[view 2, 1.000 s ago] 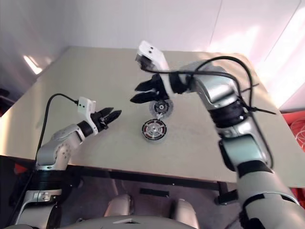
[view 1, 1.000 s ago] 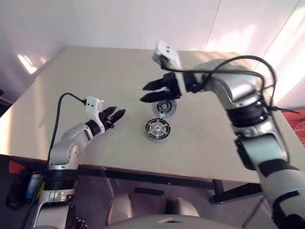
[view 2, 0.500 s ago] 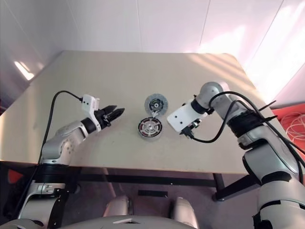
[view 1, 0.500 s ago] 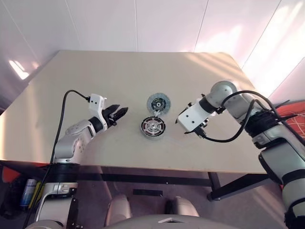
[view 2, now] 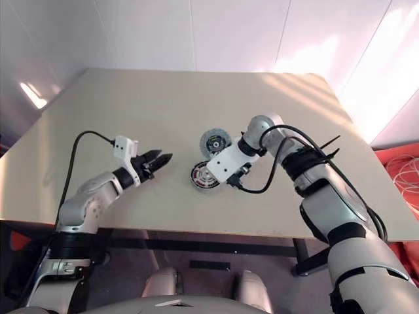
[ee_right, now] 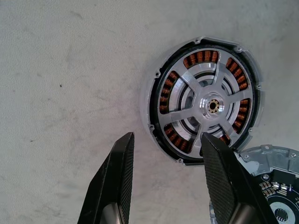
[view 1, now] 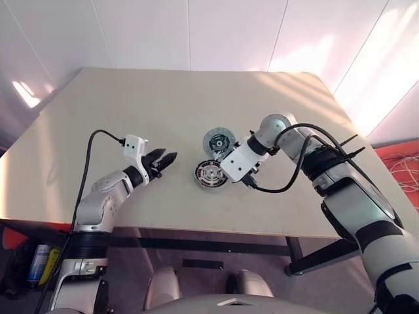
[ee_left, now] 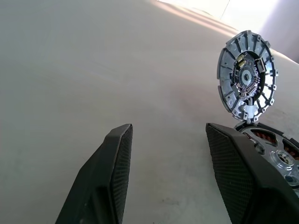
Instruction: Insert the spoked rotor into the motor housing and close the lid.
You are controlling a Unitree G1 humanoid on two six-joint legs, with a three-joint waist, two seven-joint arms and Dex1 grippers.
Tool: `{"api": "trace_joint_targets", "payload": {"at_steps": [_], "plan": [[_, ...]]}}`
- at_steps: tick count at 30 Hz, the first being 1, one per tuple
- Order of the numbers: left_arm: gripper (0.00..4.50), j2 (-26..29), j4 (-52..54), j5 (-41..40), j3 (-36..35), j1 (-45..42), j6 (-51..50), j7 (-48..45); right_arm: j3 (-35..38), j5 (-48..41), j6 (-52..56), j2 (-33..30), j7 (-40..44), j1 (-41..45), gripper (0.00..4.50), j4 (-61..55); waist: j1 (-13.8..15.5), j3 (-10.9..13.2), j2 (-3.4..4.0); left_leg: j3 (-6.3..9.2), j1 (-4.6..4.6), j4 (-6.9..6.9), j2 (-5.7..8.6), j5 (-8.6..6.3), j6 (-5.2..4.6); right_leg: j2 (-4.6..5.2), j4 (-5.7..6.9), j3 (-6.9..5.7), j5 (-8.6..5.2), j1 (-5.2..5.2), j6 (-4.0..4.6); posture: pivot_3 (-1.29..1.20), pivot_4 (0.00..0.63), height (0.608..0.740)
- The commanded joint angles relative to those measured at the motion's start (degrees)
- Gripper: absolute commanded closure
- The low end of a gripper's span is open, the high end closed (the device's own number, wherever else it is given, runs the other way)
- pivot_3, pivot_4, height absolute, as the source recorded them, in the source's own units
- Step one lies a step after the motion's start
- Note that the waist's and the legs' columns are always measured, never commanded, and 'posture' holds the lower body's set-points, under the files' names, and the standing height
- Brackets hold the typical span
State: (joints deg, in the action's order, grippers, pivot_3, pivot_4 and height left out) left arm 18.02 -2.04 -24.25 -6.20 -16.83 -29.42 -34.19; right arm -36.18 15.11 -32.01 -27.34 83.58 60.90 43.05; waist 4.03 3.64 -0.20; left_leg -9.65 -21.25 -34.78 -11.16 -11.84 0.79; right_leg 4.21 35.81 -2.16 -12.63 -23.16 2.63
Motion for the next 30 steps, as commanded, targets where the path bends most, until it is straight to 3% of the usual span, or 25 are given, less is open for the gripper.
{"api": "trace_joint_targets", "payload": {"at_steps": [1,16,19,25,30], "plan": [[1.84,0.0,2.8,-0.7,-0.1,-0.3,0.1,0.2,1.1,0.6,-1.4,1.0,-0.7,1.8,1.96,2.2,0.0,0.0,0.0,0.0,0.0,0.0,0.0,0.0,0.0,0.0,0.0,0.0,0.0,0.0,0.0,0.0,0.0,0.74],[1.84,0.5,2.6,-0.5,0.0,-0.6,0.1,0.0,1.3,3.1,-5.0,2.5,-2.6,2.5,1.96,9.0,-0.1,0.0,0.0,-0.02,0.03,0.0,-0.03,0.0,0.0,-0.01,0.03,0.0,0.0,-0.01,0.0,0.0,0.0,0.74],[1.84,0.7,2.4,-0.5,-0.1,-0.7,0.1,-0.1,1.5,3.6,-5.2,3.0,-3.5,3.2,2.59,10.8,-0.1,0.0,0.0,-0.02,0.04,-0.01,-0.04,0.0,0.01,-0.01,0.04,-0.01,0.0,-0.01,0.0,0.0,0.0,0.74],[1.84,1.1,2.2,-0.3,-0.3,-0.7,0.2,-0.2,2.0,4.0,-6.1,3.5,-4.3,3.9,4.42,12.1,-0.1,0.0,0.01,-0.04,0.07,-0.01,-0.05,0.0,0.01,-0.01,0.06,0.0,0.0,0.0,0.01,0.0,0.0,0.74],[1.84,1.5,1.9,-0.3,-0.3,-0.9,0.4,-0.3,2.8,4.1,-6.4,3.8,-5.1,4.3,4.49,12.3,0.0,0.0,0.02,-0.04,0.07,-0.04,-0.06,0.02,0.04,-0.01,0.08,0.0,0.03,0.02,0.04,0.0,0.0,0.74]]}}
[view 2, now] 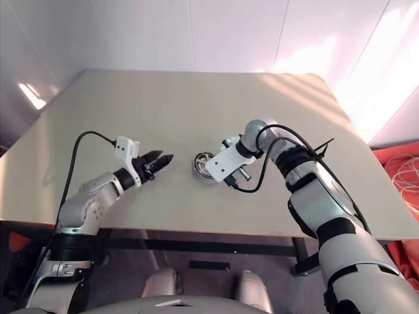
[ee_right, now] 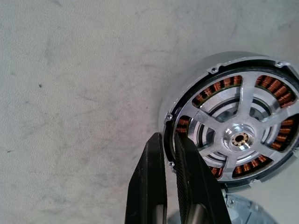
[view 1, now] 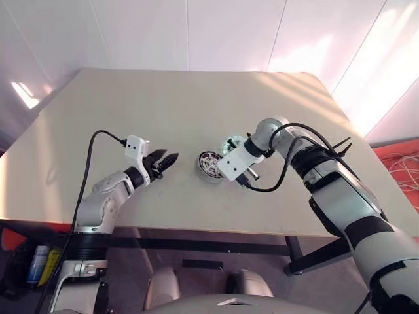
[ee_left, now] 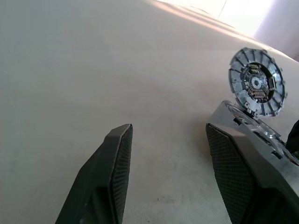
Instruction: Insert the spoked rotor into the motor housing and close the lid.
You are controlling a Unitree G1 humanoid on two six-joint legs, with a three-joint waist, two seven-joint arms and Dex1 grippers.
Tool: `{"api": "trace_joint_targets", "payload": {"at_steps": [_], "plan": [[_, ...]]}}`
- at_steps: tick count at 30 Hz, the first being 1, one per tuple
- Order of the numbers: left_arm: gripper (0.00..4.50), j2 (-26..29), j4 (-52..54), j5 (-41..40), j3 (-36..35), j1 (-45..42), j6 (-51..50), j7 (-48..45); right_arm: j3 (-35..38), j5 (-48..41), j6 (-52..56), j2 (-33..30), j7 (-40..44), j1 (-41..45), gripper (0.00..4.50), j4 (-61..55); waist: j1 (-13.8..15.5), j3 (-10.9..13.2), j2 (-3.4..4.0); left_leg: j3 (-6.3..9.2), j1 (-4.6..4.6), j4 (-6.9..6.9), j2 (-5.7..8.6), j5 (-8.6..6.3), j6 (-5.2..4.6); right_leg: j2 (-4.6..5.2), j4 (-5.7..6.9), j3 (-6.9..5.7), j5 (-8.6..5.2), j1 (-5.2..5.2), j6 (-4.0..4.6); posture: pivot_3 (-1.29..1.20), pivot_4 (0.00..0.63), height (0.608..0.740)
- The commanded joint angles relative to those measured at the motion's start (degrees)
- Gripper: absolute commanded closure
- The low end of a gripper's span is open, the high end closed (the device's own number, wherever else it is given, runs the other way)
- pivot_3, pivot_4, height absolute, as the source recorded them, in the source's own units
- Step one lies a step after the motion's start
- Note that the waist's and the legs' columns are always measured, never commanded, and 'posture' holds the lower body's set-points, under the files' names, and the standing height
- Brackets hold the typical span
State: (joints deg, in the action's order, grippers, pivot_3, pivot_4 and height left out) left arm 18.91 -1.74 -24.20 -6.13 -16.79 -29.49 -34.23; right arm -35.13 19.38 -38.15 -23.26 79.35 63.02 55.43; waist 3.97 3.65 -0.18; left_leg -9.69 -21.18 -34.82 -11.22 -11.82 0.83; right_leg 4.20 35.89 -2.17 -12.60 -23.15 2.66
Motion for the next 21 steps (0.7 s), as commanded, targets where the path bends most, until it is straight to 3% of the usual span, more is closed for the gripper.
{"api": "trace_joint_targets", "payload": {"at_steps": [1,9,11,14,16,21], "plan": [[1.84,0.6,1.5,-0.3,-0.4,-0.9,0.5,-0.3,1.9,-0.2,-0.2,-0.3,-1.0,2.3,4.49,-0.2,0.0,0.0,0.0,0.0,-0.02,0.0,0.0,0.0,0.0,0.0,-0.01,0.0,0.0,0.0,0.0,0.0,0.0,0.74],[1.84,0.7,1.1,-0.1,-0.1,-1.2,0.7,-0.3,2.5,0.3,0.7,-1.0,-2.3,2.5,4.49,-1.5,0.0,0.0,0.0,0.0,-0.04,0.0,-0.02,-0.01,-0.02,-0.01,-0.02,-0.01,0.0,-0.02,0.0,0.0,0.0,0.74],[1.84,0.5,1.1,-0.1,0.0,-1.2,0.7,-0.2,3.6,-2.2,4.1,-2.0,1.7,1.3,4.49,-4.9,0.0,0.0,0.01,0.0,-0.04,0.0,-0.01,-0.01,-0.02,-0.01,-0.02,-0.01,0.0,-0.02,0.0,0.0,0.0,0.74],[1.84,0.3,1.2,-0.1,-0.1,-1.0,0.8,0.1,5.0,-5.1,13.9,-4.3,7.9,-1.7,4.49,-13.2,0.1,0.0,0.01,0.0,-0.09,0.0,-0.01,-0.02,-0.04,-0.01,-0.05,-0.02,0.0,-0.02,0.0,0.0,0.0,0.74],[1.84,0.1,1.4,-0.1,-0.2,-0.6,0.9,0.2,3.3,-9.4,26.6,-8.6,11.9,-5.6,4.49,-24.2,0.3,0.0,0.0,0.0,-0.12,0.0,-0.01,-0.05,-0.09,-0.01,-0.12,-0.03,0.0,-0.02,0.0,0.0,0.0,0.74],[1.84,-0.2,1.7,-0.1,-0.2,-0.3,0.9,0.6,-1.2,-17.9,50.4,-17.0,13.1,-10.8,4.49,-44.7,1.4,0.0,0.01,0.01,-0.13,0.01,-0.04,-0.09,-0.23,-0.01,-0.19,-0.03,0.0,-0.02,-0.01,0.0,0.0,0.74]]}}
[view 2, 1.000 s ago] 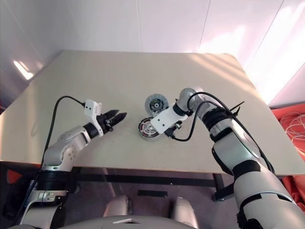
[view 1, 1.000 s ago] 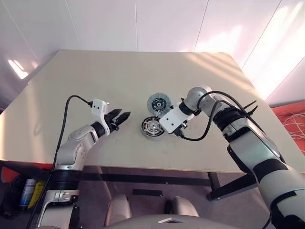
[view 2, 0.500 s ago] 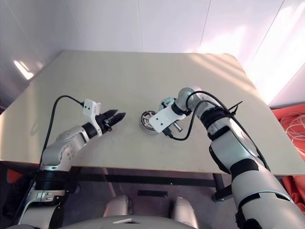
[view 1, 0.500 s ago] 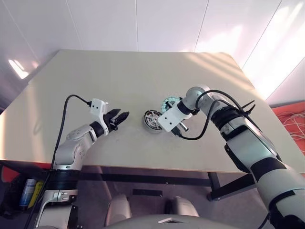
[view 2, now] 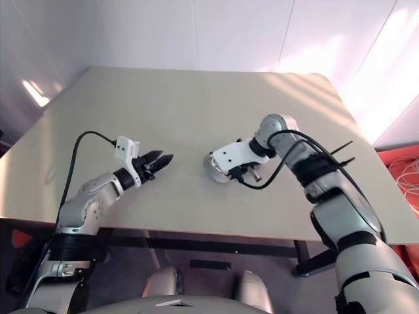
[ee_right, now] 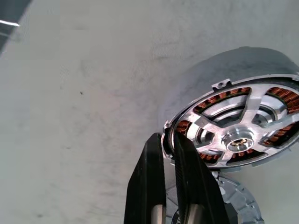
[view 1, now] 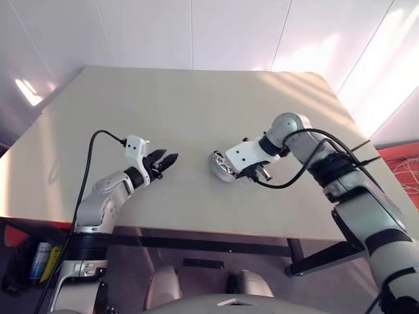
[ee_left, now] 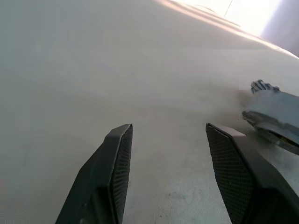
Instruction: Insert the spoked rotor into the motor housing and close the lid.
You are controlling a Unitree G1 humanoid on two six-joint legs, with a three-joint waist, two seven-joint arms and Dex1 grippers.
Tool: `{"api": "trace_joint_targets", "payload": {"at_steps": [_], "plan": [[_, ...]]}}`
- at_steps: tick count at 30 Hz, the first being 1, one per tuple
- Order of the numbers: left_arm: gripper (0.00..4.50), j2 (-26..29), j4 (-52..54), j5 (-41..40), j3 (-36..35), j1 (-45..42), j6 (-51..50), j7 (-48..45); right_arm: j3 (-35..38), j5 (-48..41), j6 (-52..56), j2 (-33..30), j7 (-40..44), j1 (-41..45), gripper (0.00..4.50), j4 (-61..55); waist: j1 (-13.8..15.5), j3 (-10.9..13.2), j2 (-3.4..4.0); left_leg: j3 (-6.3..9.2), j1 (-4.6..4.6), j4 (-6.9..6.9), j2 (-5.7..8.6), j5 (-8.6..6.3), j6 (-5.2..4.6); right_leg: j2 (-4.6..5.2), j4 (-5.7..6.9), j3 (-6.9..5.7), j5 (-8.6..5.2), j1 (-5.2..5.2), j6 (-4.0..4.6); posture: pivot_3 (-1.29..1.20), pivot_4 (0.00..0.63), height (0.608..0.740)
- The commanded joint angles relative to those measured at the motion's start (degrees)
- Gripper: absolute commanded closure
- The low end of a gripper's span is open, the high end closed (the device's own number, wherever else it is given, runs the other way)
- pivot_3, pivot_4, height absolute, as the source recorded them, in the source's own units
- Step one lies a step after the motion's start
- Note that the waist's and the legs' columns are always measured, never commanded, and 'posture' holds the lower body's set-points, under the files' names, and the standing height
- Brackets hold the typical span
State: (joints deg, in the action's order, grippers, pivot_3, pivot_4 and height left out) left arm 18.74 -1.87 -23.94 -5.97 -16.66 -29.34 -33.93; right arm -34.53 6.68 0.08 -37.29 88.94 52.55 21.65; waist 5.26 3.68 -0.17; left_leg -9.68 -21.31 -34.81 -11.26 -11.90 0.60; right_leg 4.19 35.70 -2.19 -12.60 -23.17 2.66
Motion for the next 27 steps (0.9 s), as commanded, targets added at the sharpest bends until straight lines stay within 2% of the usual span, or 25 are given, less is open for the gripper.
{"api": "trace_joint_targets", "payload": {"at_steps": [1,4,7,11,14,20,27], "plan": [[1.84,-0.1,1.9,-0.3,-0.4,-0.4,0.7,0.4,-2.4,-6.1,15.5,-3.8,3.6,-0.8,4.49,-13.5,0.2,0.0,0.0,0.0,0.02,0.01,-0.02,-0.01,0.03,0.0,0.0,0.0,0.0,0.0,0.0,0.0,0.0,0.74],[1.84,-0.1,2.0,-0.4,-0.4,-0.4,0.7,0.6,-3.0,-7.4,24.1,-4.1,3.6,-1.5,4.49,-18.5,0.1,0.0,0.0,0.0,0.16,0.04,-0.07,0.03,0.15,-0.02,0.07,0.03,0.0,0.01,-0.01,0.0,0.0,0.74],[1.84,0.1,2.2,-0.5,-0.6,-0.4,0.5,0.6,-3.0,-7.7,33.7,-1.8,2.3,-1.0,4.49,-20.7,0.1,0.0,0.0,0.0,0.23,0.05,-0.08,0.11,0.29,-0.04,0.16,0.04,0.0,0.01,-0.01,0.0,0.0,0.74],[1.84,0.4,3.0,-0.6,-0.8,0.1,0.2,0.8,-2.6,-7.1,47.9,5.3,-4.3,1.8,4.49,-17.2,0.0,0.0,0.0,0.03,0.27,0.05,-0.08,0.15,0.36,-0.04,0.2,0.04,0.0,0.02,-0.01,0.0,0.0,0.74],[1.84,0.5,3.7,-0.7,-1.0,0.6,0.0,1.0,-2.0,-6.5,54.1,9.8,-8.6,4.0,4.49,-13.0,0.0,0.0,0.01,0.06,0.26,0.08,-0.1,0.17,0.41,-0.06,0.22,0.03,0.01,0.0,0.0,0.0,0.0,0.74],[1.84,0.5,4.6,-0.8,-1.3,1.2,-0.3,1.6,-0.5,-6.2,57.1,15.7,-16.0,7.3,4.49,-5.2,0.0,0.0,0.01,0.08,0.31,0.12,-0.09,0.23,0.53,-0.06,0.21,0.04,0.02,0.03,0.01,0.0,0.0,0.74],[1.84,0.5,4.6,-0.8,-1.1,1.1,-0.3,1.8,-0.3,-7.0,53.1,17.4,-18.0,7.9,4.49,-3.7,0.1,0.0,0.01,0.41,0.42,0.2,-0.11,0.47,0.91,-0.06,0.22,0.04,0.09,0.08,-0.04,0.0,0.0,0.74]]}}
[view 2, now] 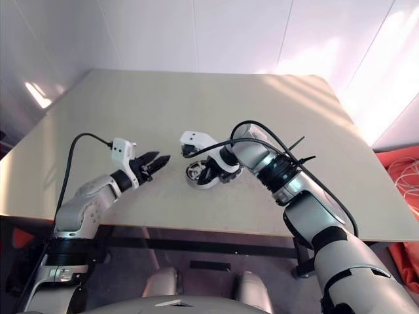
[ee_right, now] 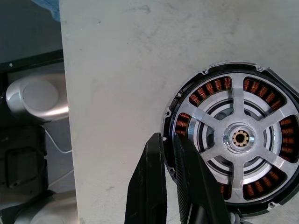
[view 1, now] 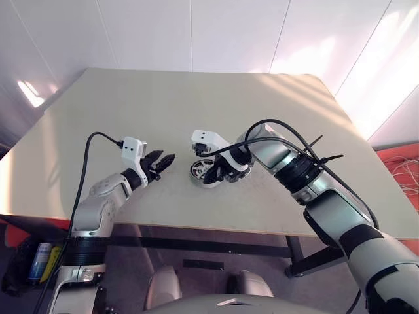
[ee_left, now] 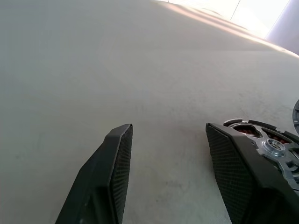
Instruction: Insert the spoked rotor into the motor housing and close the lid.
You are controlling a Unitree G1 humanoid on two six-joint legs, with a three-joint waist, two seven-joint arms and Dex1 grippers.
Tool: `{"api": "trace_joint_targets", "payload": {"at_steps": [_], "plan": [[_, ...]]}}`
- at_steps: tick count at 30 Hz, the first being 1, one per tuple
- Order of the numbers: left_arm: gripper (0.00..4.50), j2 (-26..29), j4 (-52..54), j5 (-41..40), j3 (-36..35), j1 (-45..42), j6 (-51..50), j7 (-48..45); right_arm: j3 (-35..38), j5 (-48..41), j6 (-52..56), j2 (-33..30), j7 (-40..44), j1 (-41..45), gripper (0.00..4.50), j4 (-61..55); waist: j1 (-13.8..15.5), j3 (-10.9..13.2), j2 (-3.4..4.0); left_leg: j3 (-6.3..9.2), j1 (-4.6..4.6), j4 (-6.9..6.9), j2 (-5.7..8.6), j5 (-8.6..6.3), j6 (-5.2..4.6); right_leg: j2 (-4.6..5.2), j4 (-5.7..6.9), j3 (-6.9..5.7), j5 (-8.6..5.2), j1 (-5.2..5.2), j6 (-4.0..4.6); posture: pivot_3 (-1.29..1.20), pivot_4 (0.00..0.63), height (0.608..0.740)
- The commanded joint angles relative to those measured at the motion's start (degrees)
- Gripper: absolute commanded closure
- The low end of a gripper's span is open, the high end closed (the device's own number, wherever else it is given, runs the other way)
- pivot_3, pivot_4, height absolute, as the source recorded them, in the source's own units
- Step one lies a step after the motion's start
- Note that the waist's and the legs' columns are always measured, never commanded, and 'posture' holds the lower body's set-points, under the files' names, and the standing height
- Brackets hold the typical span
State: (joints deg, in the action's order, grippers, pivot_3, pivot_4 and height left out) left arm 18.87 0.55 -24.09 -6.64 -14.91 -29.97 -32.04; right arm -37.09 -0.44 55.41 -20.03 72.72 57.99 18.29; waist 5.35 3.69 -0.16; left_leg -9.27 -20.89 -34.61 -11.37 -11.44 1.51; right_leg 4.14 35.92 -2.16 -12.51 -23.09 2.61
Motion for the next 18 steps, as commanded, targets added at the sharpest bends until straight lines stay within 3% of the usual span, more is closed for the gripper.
{"api": "trace_joint_targets", "payload": {"at_steps": [1,7,15,18], "plan": [[1.84,0.4,2.0,-0.6,-0.5,-0.8,0.3,-0.1,2.1,0.1,-2.9,0.1,-1.7,2.3,4.49,-0.7,0.0,0.0,0.0,0.01,0.0,0.0,0.0,0.09,0.15,0.0,0.0,0.0,0.01,0.0,-0.01,0.0,0.0,0.74],[1.84,0.9,1.2,-0.6,-0.6,-1.5,0.4,-0.5,1.1,-1.0,-6.2,-1.2,1.0,0.8,4.49,-2.5,0.1,0.0,0.0,0.05,-0.06,0.07,0.03,0.09,0.15,0.0,-0.02,-0.01,0.05,-0.02,0.03,0.0,0.0,0.74],[1.84,1.4,0.5,-0.6,-0.7,-2.2,0.5,-0.9,2.8,-1.8,-8.4,-1.7,1.3,-0.1,1.93,-5.8,0.1,0.0,0.0,0.04,-0.16,0.3,0.05,0.07,0.12,-0.01,-0.2,-0.07,0.04,-0.12,0.06,0.0,0.0,0.74],[1.84,1.2,0.3,-1.0,-0.9,-2.6,0.5,-0.9,4.8,-4.2,-6.1,-1.7,2.0,1.1,1.93,-7.7,0.1,0.0,0.0,0.03,-0.15,0.3,0.05,0.08,0.13,-0.01,-0.19,-0.07,0.04,-0.1,0.06,0.0,0.0,0.74]]}}
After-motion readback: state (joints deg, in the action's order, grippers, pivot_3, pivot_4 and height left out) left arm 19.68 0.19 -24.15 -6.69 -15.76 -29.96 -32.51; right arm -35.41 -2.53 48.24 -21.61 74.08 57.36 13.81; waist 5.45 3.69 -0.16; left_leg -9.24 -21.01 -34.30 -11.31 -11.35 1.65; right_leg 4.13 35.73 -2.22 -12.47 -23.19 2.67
